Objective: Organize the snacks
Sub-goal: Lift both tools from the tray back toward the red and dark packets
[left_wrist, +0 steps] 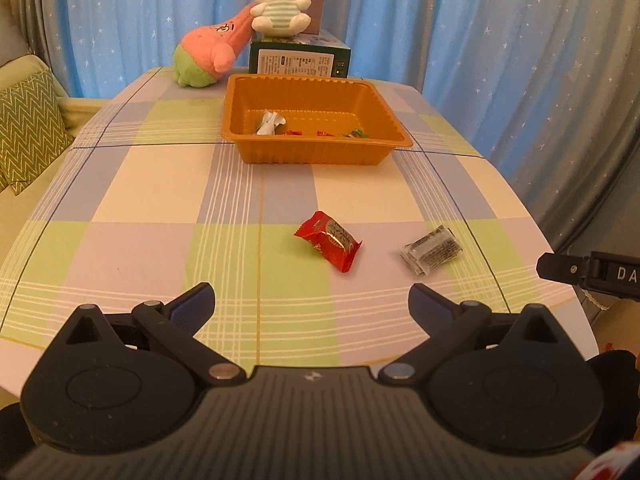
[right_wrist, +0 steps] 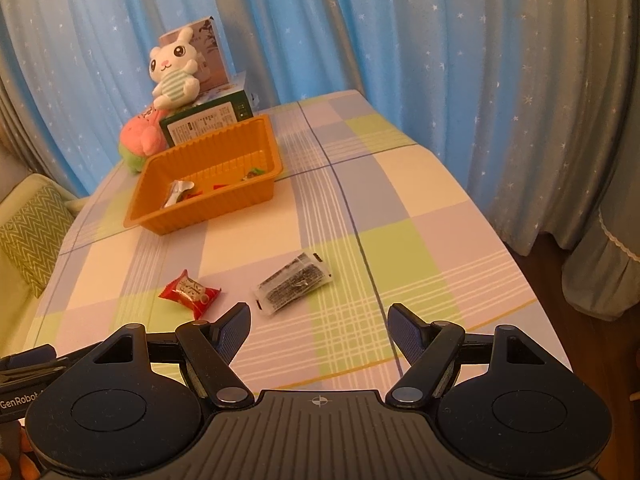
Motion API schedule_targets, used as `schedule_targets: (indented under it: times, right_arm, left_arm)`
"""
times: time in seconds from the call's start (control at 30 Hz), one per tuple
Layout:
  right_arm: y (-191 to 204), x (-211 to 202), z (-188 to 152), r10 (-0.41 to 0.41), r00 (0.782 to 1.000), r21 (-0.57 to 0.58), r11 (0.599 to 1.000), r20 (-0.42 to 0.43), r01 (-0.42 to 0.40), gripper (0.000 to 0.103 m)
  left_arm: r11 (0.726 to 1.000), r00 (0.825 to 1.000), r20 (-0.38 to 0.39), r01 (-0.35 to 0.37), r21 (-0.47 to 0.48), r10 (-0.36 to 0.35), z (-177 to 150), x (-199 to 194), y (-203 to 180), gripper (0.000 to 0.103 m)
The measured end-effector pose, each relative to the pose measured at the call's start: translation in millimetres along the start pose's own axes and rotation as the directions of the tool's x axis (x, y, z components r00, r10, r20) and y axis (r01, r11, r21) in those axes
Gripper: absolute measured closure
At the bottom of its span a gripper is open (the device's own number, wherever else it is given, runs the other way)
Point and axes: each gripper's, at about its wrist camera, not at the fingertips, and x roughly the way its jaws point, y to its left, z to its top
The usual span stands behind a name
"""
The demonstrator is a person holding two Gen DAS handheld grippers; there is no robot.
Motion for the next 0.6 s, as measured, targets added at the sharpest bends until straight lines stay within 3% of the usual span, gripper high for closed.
schedule_targets:
  times: [0.4, 0.6]
  right_arm:
    - [-3, 44, -1, 0.004, 0.998, 0.013, 1.0, -0.057, -0.003, 0.028]
    - [-5, 71, 0, 0.044, 0.998, 0.037, 0.998, -0.052, -0.042, 0.028]
  left_arm:
    - [0.999, 0.998, -0.056, 0.0, -0.047, -0.003, 6, 33, 10, 0.001]
    - [0.999, 0.998, -0.069, -0.001, -0.051, -0.003, 9, 56, 12, 0.001]
